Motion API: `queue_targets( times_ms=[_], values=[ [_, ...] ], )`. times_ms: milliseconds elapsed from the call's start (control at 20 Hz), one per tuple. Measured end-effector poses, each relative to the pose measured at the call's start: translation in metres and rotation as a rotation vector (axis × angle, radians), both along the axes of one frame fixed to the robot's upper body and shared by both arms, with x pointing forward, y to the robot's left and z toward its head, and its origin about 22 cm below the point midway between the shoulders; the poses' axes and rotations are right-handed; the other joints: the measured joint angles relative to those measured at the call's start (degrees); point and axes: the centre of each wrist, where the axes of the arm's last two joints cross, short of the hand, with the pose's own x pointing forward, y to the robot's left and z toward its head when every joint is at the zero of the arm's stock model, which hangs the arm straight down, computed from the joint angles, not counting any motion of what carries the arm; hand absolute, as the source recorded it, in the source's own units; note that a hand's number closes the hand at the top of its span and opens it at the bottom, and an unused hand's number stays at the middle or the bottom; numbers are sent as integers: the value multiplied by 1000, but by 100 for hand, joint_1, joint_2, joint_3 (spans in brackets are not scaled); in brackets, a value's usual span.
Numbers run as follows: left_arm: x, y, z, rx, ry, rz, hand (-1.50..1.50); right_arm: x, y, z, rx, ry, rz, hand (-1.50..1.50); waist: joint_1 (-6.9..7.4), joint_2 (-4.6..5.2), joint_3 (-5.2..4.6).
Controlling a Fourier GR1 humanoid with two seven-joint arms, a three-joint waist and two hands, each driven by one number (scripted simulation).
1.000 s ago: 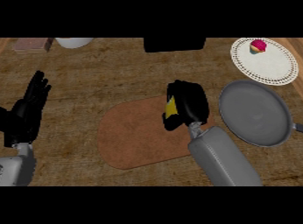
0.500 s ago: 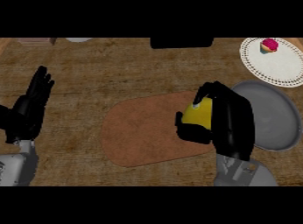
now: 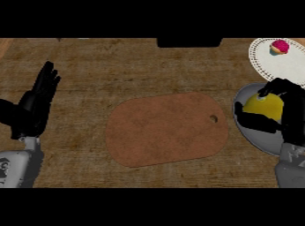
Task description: Pick the lemon from the cutting board and place it in the pan
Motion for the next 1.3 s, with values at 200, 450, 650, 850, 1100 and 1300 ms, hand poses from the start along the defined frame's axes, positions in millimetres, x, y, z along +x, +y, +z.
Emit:
queue_targets(
  times_ms=[200,450,650,850,1100,1300],
  values=[
    [-1,-2,-3,-5,-2,-11,0,19,-49,-14,-86,6,-75,150,44,14,0],
    [-2,-4,-9,-8,-3,-18,0,40,-111,-43,-137,18,-139,150,92,32,3],
    [7,-6,-6,-8,-3,-18,0,57,-141,-68,-126,19,-163,150,127,47,6],
    [9,-11,-4,-9,-9,-24,0,69,-156,-86,-54,36,-151,-150,167,57,11],
    [5,-10,-3,-4,-6,-29,0,70,-165,-106,150,175,-78,-150,187,59,15],
    [10,-15,-3,-11,-13,-34,0,69,-173,-120,238,212,-15,-150,192,69,15]
  ],
)
